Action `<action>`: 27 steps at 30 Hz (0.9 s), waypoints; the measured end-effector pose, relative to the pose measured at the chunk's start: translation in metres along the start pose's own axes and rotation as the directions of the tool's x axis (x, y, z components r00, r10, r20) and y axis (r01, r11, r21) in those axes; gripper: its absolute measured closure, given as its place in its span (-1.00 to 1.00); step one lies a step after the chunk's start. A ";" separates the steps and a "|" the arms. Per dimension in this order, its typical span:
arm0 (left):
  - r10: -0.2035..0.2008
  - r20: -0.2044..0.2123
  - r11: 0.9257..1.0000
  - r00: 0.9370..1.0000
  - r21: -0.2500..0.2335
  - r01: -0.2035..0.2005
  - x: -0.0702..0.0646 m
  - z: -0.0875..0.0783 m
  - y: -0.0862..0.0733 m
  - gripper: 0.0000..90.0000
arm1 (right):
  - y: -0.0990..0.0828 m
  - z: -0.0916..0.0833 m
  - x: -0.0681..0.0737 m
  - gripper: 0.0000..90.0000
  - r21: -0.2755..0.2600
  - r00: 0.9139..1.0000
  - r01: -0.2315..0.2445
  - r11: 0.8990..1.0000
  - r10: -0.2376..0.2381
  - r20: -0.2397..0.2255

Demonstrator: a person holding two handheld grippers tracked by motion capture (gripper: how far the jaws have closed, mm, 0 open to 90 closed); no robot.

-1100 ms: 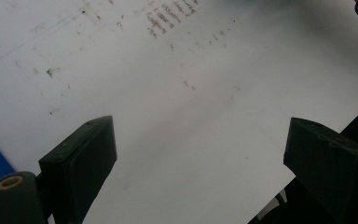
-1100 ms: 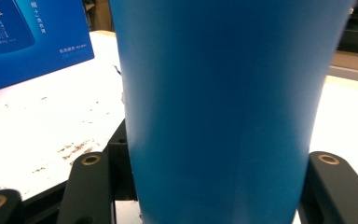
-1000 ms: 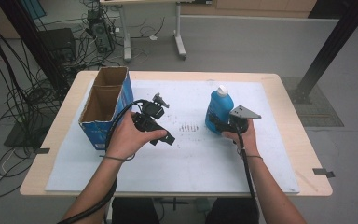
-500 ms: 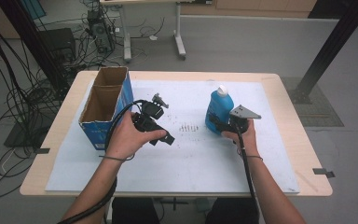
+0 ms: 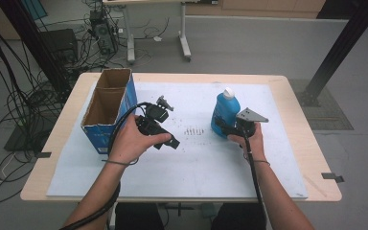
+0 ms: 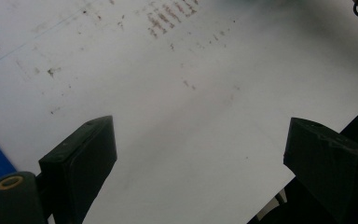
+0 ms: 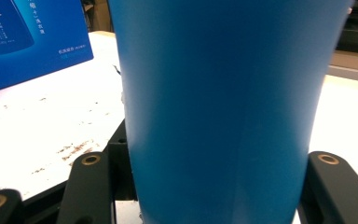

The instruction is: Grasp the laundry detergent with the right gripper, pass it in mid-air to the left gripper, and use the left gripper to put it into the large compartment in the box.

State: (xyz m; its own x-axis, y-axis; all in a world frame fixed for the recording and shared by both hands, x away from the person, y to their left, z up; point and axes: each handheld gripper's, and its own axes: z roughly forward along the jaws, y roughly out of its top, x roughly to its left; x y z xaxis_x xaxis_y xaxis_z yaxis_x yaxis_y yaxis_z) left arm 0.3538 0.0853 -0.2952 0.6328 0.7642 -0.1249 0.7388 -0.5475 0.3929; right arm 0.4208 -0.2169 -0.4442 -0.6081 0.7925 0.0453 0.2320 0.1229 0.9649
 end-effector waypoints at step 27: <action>0.016 0.019 1.000 1.000 0.012 -0.017 0.010 -0.005 -0.003 -0.78 | 0.001 0.000 0.000 -0.04 0.001 1.000 0.013 1.000 -0.013 -0.008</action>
State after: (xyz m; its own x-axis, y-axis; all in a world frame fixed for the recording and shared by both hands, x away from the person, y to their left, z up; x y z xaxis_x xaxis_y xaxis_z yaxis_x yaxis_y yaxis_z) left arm 0.3564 0.0962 -0.2929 0.6490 0.7486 -0.1355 0.7308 -0.5640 0.3844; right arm 0.4209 -0.2174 -0.4433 -0.6171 0.7861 0.0347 0.2247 0.1338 0.9652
